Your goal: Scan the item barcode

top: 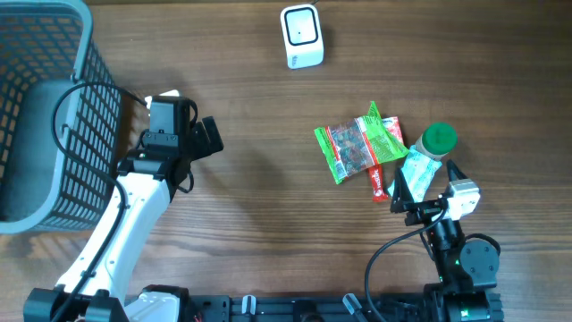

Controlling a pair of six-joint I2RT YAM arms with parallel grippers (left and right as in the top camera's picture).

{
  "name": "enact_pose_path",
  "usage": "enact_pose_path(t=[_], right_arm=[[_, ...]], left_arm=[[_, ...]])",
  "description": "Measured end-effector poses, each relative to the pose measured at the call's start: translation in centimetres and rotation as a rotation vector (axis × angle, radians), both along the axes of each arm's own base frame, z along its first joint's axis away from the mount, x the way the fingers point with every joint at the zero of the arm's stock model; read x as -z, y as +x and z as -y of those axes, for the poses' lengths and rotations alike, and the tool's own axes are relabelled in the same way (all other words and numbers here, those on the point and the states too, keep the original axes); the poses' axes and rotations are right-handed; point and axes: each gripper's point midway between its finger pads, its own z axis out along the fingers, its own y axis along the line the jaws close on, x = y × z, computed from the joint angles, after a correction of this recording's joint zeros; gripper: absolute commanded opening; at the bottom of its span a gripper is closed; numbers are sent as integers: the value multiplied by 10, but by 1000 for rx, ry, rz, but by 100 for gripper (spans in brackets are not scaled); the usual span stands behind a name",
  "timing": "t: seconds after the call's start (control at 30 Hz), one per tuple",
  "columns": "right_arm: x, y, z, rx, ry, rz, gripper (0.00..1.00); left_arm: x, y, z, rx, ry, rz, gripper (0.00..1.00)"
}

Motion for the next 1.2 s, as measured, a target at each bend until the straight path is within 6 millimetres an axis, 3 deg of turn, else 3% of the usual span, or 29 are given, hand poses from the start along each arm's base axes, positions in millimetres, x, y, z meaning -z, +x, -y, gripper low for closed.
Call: enact_pose_path(t=[0.17, 0.23, 0.27, 0.3, 0.43, 0.53, 0.63, 0.7, 0.97, 1.2], right_arm=[[0, 0, 0, 0, 0, 0, 100], [0, 0, 0, 0, 0, 0, 100], [0, 0, 0, 0, 0, 0, 100], [0, 0, 0, 0, 0, 0, 100], [0, 0, 0, 0, 0, 1, 100], [0, 0, 0, 0, 0, 1, 100], [0, 0, 0, 1, 0, 1, 100], [0, 0, 0, 1, 0, 1, 100], [0, 0, 1, 3, 0, 1, 100], [0, 0, 1, 3, 0, 1, 100]], left_arm=[[-8, -3, 0, 0, -2, 16, 100], [-26, -8, -1, 0, -8, 60, 100], [-41, -11, -2, 0, -13, 101, 100], [-77, -20, -3, 0, -28, 210, 100], [-146, -47, -6, 0, -58, 440, 100], [-208, -86, -12, -4, -86, 675, 100], [-245, -122, -18, -12, -103, 837, 100], [-252, -138, -21, -14, -108, 878, 100], [-235, -201, -37, -64, -89, 916, 100], [-209, -202, -41, -87, -77, 911, 100]])
